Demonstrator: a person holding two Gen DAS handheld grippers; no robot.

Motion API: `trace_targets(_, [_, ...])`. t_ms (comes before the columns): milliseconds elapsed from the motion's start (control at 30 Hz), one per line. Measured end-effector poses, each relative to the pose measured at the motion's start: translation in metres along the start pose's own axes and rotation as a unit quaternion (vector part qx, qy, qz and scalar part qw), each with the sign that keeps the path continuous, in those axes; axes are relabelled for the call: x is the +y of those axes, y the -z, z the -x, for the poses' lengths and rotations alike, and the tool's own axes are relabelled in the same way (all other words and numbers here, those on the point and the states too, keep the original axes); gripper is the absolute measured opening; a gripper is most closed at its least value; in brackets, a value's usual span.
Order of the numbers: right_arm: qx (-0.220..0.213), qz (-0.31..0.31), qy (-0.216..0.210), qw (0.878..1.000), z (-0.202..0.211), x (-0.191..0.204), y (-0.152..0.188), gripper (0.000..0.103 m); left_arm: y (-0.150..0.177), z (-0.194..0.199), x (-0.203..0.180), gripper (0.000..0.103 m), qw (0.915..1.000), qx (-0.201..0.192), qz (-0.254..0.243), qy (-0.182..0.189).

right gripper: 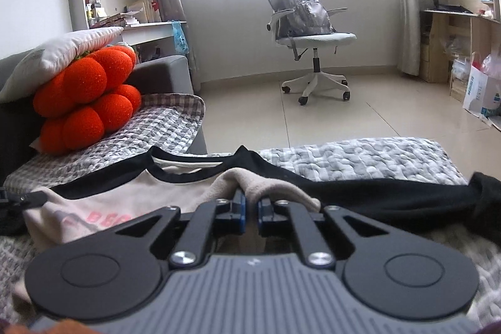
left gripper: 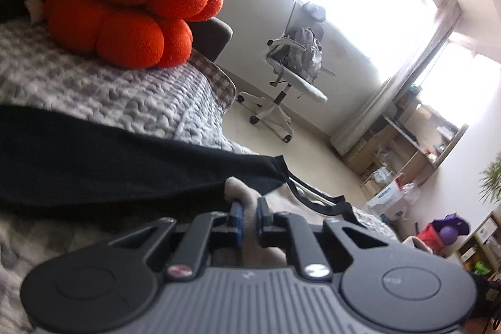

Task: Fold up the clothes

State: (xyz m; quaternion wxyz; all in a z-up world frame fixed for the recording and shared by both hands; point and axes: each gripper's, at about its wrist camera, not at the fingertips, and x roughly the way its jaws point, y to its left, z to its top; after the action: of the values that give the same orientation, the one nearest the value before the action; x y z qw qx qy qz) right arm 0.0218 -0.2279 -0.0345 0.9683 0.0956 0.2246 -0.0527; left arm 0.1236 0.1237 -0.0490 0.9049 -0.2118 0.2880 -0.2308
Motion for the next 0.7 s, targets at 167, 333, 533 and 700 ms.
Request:
trace_targets(167, [0.017, 0.011, -0.005, 1.000, -0.022, 0.000, -0.006, 0.006, -0.009, -0.017, -0.012, 0.008, 0.9992, 0.013, -0.031, -0.022])
trace_targets(333, [0.035, 0.012, -0.006, 0.999, -0.036, -0.002, -0.002, 0.007, -0.009, -0.040, -0.016, 0.009, 0.9978, 0.026, -0.048, -0.039])
trace_targets(533, [0.051, 0.006, -0.008, 0.999, -0.045, -0.005, 0.005, 0.010, -0.001, -0.057, -0.007, 0.009, 0.9973, 0.035, -0.046, -0.045])
trace_targets(700, [0.061, 0.004, -0.010, 0.998, -0.047, -0.006, 0.007, 0.017, -0.001, -0.056, -0.012, 0.018, 0.9968, 0.034, -0.056, -0.046])
